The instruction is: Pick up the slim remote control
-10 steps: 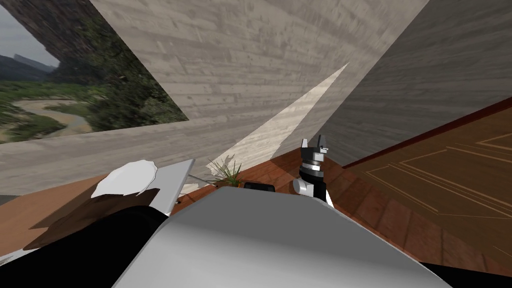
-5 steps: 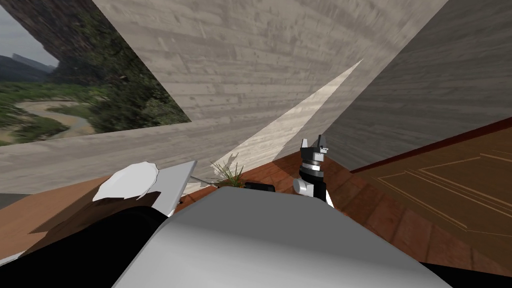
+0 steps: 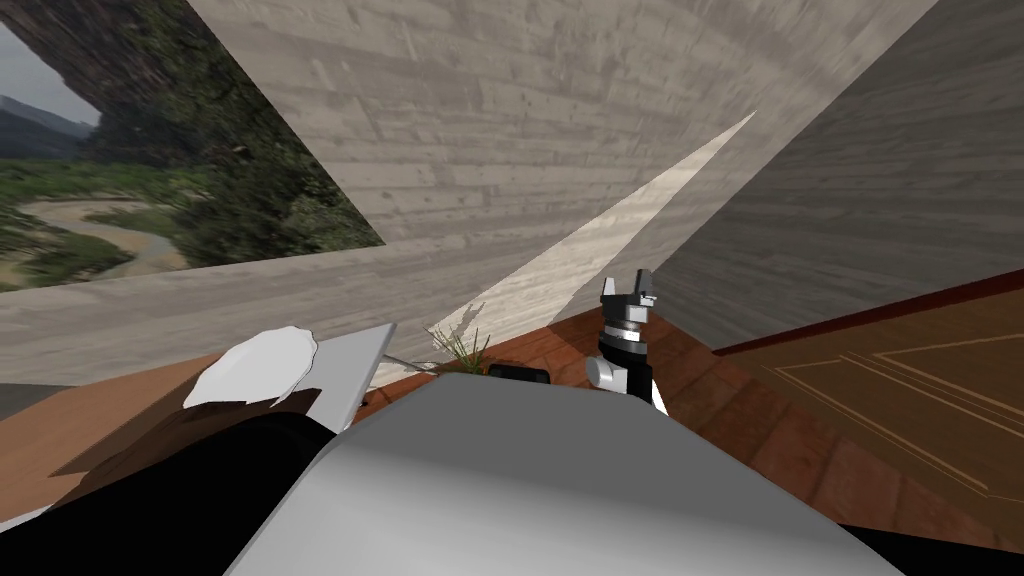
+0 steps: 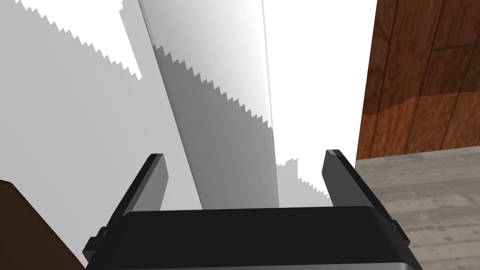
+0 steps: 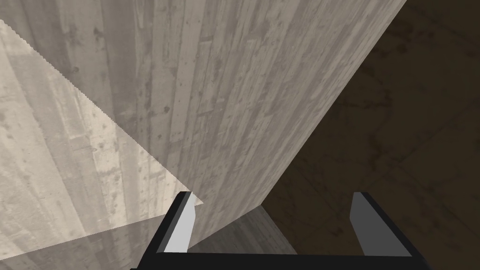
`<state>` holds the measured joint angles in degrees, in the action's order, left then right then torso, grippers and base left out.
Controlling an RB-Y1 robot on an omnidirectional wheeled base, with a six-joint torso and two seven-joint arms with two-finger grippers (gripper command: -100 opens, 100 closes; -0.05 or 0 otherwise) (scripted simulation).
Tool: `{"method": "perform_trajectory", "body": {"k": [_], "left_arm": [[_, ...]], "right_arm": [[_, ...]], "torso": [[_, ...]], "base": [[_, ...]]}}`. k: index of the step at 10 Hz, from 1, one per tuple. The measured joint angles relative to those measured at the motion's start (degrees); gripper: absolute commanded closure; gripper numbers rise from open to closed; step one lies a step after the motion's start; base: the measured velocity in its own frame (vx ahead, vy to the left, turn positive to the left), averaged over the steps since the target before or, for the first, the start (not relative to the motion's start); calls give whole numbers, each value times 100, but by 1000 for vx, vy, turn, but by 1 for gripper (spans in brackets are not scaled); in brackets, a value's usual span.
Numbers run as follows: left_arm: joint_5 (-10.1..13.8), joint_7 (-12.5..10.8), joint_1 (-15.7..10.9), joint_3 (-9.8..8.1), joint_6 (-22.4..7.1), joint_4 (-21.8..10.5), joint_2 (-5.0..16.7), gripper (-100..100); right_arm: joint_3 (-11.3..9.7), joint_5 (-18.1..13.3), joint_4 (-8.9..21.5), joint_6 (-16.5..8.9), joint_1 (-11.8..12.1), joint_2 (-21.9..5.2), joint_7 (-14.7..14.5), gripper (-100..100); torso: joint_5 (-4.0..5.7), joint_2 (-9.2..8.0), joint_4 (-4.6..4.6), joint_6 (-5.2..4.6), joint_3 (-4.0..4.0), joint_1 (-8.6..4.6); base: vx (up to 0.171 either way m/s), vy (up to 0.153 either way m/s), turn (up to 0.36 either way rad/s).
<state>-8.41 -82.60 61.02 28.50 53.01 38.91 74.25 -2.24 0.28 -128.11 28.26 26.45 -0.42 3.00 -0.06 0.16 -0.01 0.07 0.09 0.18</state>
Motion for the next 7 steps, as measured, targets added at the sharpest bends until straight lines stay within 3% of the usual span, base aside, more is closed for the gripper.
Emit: {"method": "perform_trajectory", "body": {"k": [2, 3, 6, 7], "left_arm": [[198, 280, 6, 71, 33, -24, -19, -100], [307, 439, -70, 268, 96, -193, -152, -100], [878, 910, 224, 534, -90, 227, -79, -100], [1055, 1073, 192, 697, -81, 135, -166, -100]], "right_arm": [[0, 0, 0, 0, -1, 0, 0, 0], [0, 0, 0, 0, 1, 0, 0, 0], [0, 0, 0, 0, 0, 0, 0, 0], [0, 0, 0, 0, 0, 0, 0, 0]], "torso": [[2, -12, 2, -3, -6, -8], [-1, 1, 1, 5, 0, 3], [0, 3, -1, 2, 2, 6], [-2, 10, -2, -2, 6, 7]], "base": [[65, 48, 62], [120, 72, 86], [89, 63, 57], [70, 27, 1]]}}
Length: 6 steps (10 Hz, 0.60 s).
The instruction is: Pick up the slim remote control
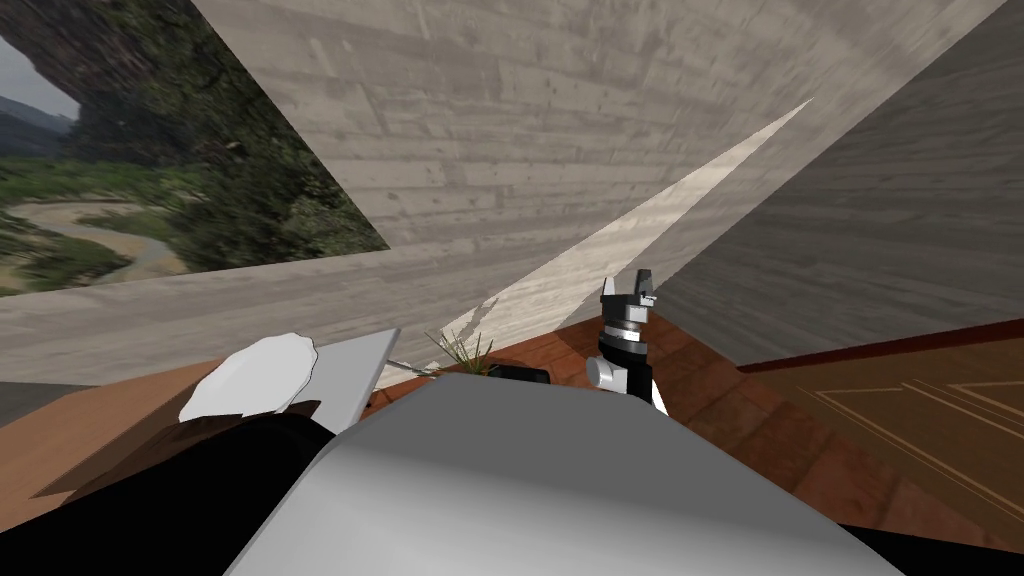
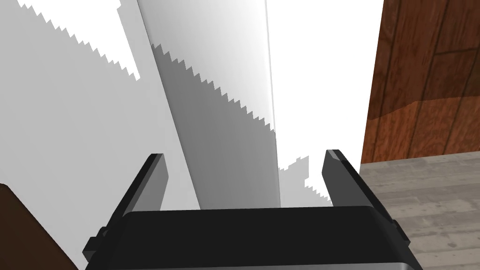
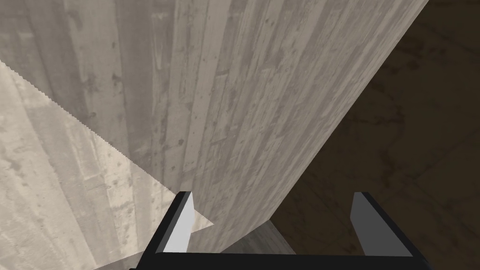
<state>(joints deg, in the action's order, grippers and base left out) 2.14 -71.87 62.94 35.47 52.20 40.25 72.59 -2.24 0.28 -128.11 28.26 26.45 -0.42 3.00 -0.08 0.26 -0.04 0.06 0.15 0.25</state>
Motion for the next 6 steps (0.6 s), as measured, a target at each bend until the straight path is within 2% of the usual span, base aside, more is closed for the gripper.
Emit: {"method": "perform_trajectory", "body": {"k": [2, 3, 4, 5, 6], "left_arm": [[222, 293, -45, 97, 40, -79, -54, -100], [429, 485, 90, 207, -23, 63, -85, -100], [621, 667, 86, 356, -54, 66, -122, -100], [730, 819, 41, 435, -21, -13, -151, -100], [854, 958, -24, 631, 63, -195, -276, -100]], "right_arm": [[-1, 0, 0, 0, -1, 1, 0, 0], [0, 0, 0, 0, 0, 0, 0, 0], [0, 0, 0, 0, 0, 0, 0, 0], [-1, 0, 0, 0, -1, 0, 0, 0], [0, 0, 0, 0, 0, 0, 0, 0]], "torso": [[5, -25, 4, -2, -13, -19], [3, -10, 3, 5, -7, -2], [0, -4, 0, -2, -2, 1], [3, -14, 2, -4, -7, -11], [2, -12, 3, 3, -7, -1]], "base": [[59, 46, 61], [110, 74, 81], [56, 26, -16], [80, 70, 105], [116, 66, 88]]}}
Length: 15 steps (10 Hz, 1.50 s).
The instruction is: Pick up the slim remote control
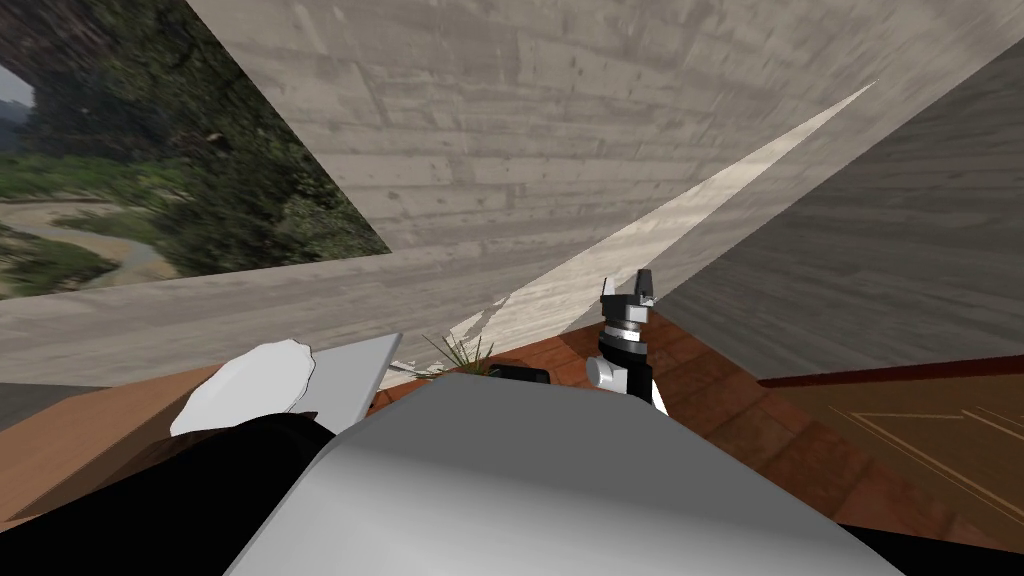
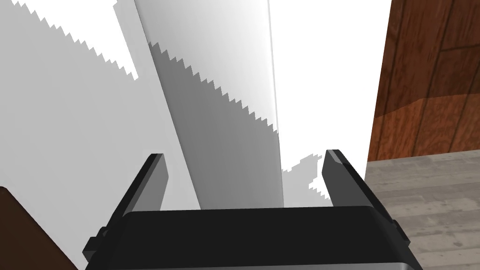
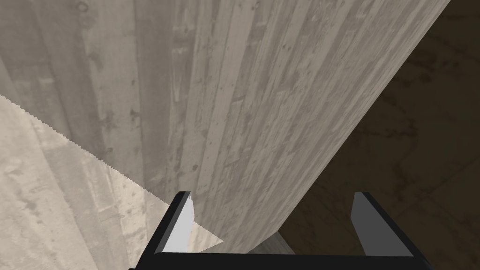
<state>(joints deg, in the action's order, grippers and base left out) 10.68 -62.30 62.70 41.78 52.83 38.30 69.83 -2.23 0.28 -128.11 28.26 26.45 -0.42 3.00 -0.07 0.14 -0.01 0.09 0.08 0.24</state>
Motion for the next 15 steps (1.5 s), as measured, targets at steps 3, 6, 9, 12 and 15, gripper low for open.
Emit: {"method": "perform_trajectory", "body": {"k": [3, 6, 9, 12, 15], "left_arm": [[430, 447, 84, 203, -63, 130, -5, -100], [914, 896, 151, 552, -94, 171, -90, -100], [1219, 1229, 97, 920, 0, -68, -299, -100], [1674, 1719, 270, 1074, -159, 238, -272, -100], [2033, 2125, 322, 1262, -177, 280, -294, 100]], "right_arm": [[-1, 0, 0, 0, -1, 1, 0, 0], [-1, 0, 0, 0, -1, 0, 0, 0], [0, 0, 0, 0, 0, 0, 0, 0], [0, 0, 0, 0, 0, 0, 0, 0], [-1, 0, 0, 0, -2, 1, 0, 0]], "torso": [[4, -8, 1, -7, -3, -16], [2, -1, -1, -7, 1, -8], [0, 8, -3, -6, 6, 1], [2, 1, 0, -1, 0, -6], [3, -15, 2, -8, -7, -16]], "base": [[71, 28, 28], [65, 35, 29], [94, 52, 69], [83, 37, 64], [29, 11, -1]]}}
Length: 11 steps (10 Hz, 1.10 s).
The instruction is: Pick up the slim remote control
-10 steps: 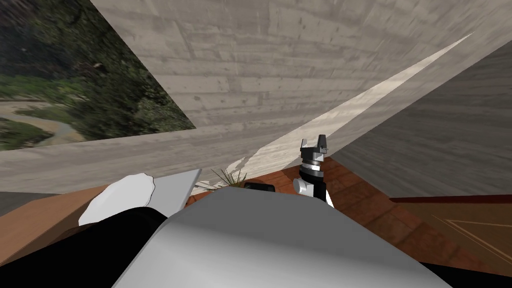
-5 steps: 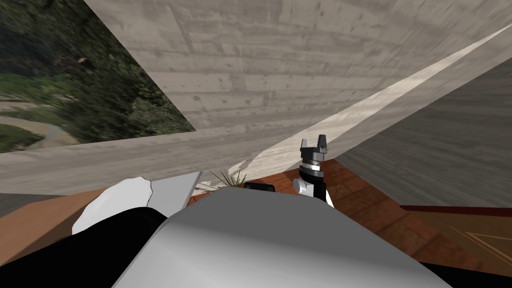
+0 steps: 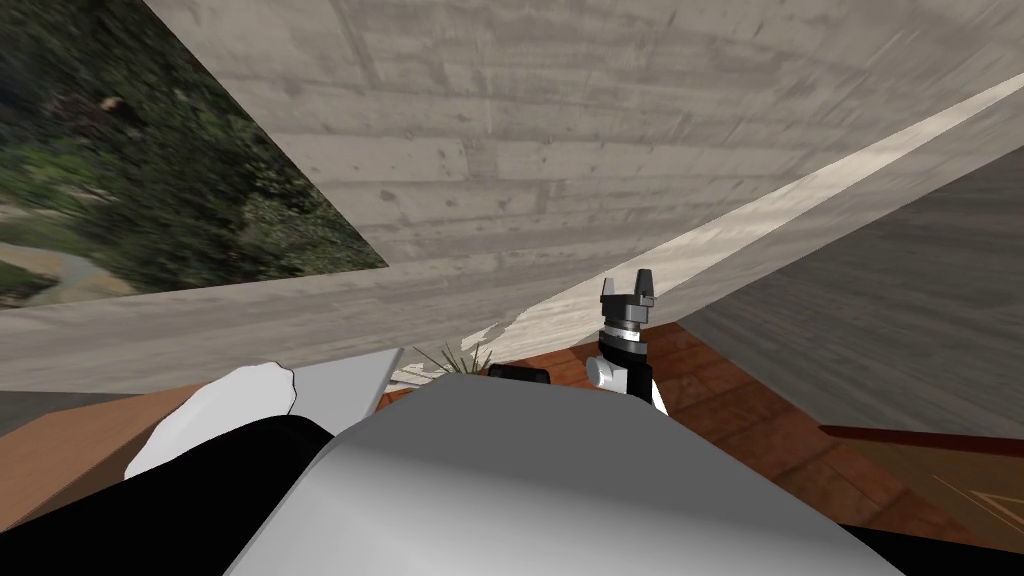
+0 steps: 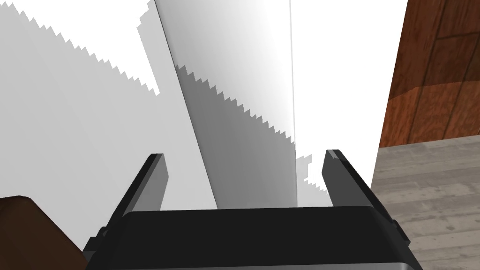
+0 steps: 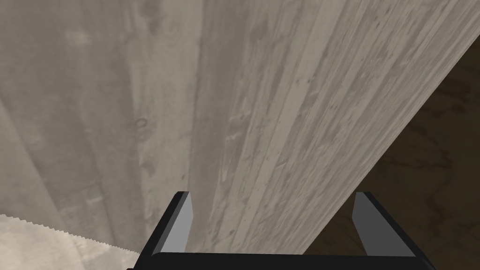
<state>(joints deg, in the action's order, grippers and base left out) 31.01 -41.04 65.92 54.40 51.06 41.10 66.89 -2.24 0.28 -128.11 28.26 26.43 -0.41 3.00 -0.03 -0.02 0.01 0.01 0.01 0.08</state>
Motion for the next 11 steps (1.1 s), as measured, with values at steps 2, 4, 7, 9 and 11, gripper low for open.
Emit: {"method": "perform_trajectory", "body": {"k": [2, 4, 7, 9, 11], "left_arm": [[2, -12, 4, 0, -3, 2, -3, 100], [0, -9, 2, 0, -2, 2, -3, 100], [-184, -159, -99, -121, 20, -107, -12, 100], [-520, -472, -114, -435, 19, -43, 129, 100], [-858, -786, -157, -677, 39, -65, 200, 100]], "right_arm": [[0, 0, 0, 0, 0, 0, 0, 0], [0, 0, 0, 0, 0, 0, 0, 0], [-1, 0, 0, 0, -3, 1, 0, 0], [-2, 0, 1, -1, -3, 1, 0, 0], [-1, 0, 0, 0, -1, 1, 0, 0]], "torso": [[1, -10, 4, -6, -7, -6], [2, -12, 4, -4, -8, -6], [3, -48, 14, -22, -28, -8], [4, -75, 24, -22, -47, -20], [-5, -59, 23, -6, -40, -9]], "base": [[0, 0, 0], [0, 0, 0], [-101, -26, -67], [-165, -84, -106], [-25, -31, 13]]}}
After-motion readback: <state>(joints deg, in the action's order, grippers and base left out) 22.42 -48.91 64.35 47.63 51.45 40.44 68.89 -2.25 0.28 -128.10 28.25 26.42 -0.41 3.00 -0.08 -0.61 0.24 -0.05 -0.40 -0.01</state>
